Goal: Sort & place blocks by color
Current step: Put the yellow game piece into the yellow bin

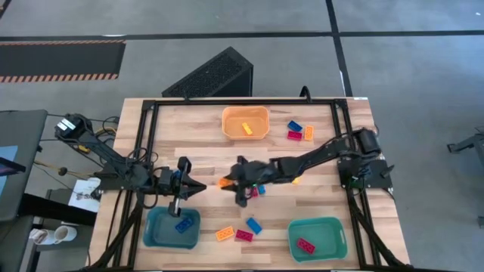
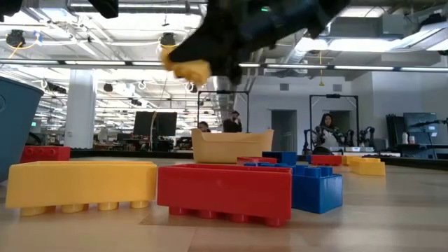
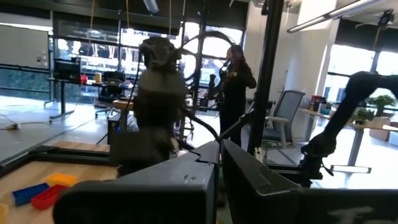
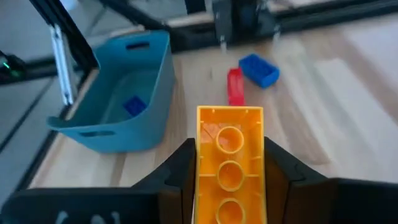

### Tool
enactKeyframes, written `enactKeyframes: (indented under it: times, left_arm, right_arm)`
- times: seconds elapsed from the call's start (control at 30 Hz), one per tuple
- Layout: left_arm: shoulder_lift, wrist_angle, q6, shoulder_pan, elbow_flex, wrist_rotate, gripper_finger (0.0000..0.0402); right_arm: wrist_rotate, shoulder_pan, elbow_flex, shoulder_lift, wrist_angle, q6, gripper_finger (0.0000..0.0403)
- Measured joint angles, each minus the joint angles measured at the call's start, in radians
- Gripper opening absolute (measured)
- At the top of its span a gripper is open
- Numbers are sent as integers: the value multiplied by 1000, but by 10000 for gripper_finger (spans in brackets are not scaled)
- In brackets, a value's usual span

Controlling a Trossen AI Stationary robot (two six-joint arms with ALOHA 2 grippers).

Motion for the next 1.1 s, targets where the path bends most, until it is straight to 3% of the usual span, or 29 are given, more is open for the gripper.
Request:
enactKeyframes:
  times: [0.2,0.3,0.77,1.1]
  left_arm:
    - [0,5,0,-4,0,-1,6]
    - [0,8,1,-3,0,-17,6]
    - [0,11,27,-3,0,-60,6]
    - [0,10,28,-3,0,-110,6]
  right_arm:
    - [2,-110,-279,-167,264,59,129]
    - [28,-180,-345,-210,315,75,131]
    - [57,-502,-355,-214,189,61,148]
    - [5,-536,-354,-215,166,136,241]
